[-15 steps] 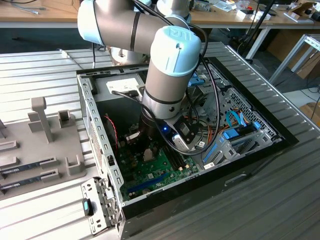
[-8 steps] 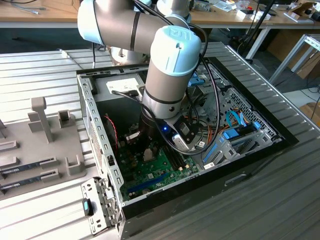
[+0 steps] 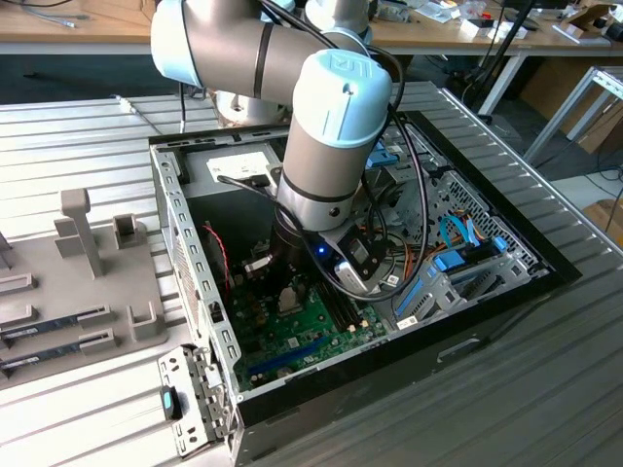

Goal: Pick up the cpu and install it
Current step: 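Place the cpu into insertion slot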

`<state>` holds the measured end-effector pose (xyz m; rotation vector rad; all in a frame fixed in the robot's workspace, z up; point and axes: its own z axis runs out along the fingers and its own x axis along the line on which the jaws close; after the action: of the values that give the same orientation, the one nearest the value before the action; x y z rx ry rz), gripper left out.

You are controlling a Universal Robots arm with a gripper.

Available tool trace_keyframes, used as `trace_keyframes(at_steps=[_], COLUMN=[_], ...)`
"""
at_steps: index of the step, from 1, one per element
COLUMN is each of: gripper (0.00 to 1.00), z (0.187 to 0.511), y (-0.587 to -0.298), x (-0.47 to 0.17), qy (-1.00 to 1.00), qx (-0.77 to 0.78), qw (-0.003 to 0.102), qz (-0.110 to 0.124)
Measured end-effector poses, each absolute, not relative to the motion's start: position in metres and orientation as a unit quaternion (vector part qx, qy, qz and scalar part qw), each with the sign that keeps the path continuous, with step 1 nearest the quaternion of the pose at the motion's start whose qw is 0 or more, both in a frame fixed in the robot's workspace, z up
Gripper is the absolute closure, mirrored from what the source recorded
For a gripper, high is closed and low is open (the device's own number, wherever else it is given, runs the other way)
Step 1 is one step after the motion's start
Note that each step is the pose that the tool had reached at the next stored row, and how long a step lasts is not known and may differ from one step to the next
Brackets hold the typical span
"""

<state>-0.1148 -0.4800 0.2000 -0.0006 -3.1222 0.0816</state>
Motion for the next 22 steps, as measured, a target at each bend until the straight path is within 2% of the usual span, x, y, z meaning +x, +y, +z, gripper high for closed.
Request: trace_keyframes(at_steps=[22], gripper=[0.53], z=[0.1996], y=[-0.4826], x=[-0.1137], qy=[-0.999], qx=[0.000], qw=[0.009], qz=[0.031])
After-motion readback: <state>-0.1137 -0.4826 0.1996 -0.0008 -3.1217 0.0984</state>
